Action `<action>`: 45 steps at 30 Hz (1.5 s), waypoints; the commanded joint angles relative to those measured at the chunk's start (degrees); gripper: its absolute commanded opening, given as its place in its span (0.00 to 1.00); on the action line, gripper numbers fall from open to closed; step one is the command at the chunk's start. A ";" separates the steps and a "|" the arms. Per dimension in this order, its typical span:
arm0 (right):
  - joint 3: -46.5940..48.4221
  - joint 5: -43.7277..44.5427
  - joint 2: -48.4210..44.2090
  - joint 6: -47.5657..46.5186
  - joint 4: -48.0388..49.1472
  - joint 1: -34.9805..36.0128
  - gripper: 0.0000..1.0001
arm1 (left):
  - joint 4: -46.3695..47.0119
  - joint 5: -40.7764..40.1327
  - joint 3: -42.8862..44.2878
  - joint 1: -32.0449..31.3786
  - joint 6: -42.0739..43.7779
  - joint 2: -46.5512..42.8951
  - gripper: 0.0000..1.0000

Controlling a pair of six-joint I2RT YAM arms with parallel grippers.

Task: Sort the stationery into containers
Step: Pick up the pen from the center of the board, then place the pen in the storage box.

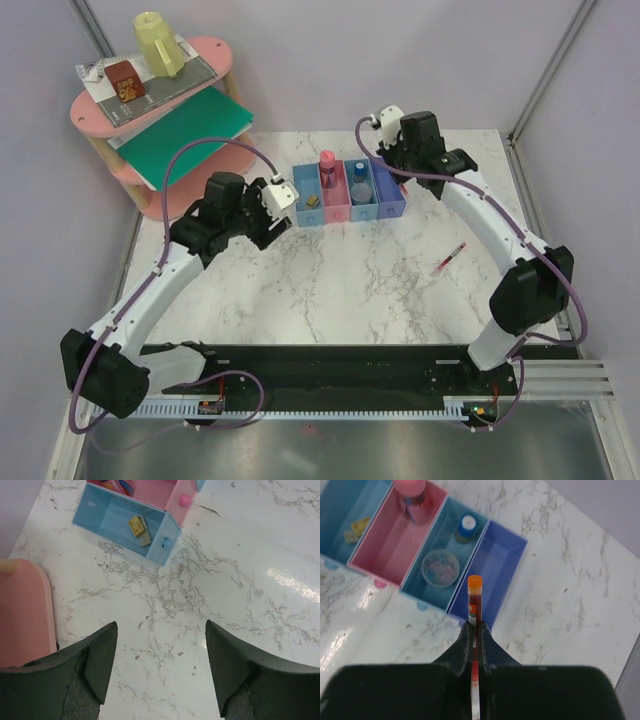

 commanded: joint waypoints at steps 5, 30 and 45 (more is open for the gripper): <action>19.98 -1.89 20.16 3.07 5.31 -5.82 0.00 | -6.25 2.57 -0.74 -0.27 5.13 -4.41 0.78; 20.53 -4.09 31.90 5.80 11.74 -6.97 0.41 | -7.65 3.62 0.93 -0.27 7.07 -4.41 0.79; -3.89 12.78 0.97 13.96 5.25 -8.80 0.59 | -12.22 3.45 4.09 -0.45 9.69 -10.48 0.80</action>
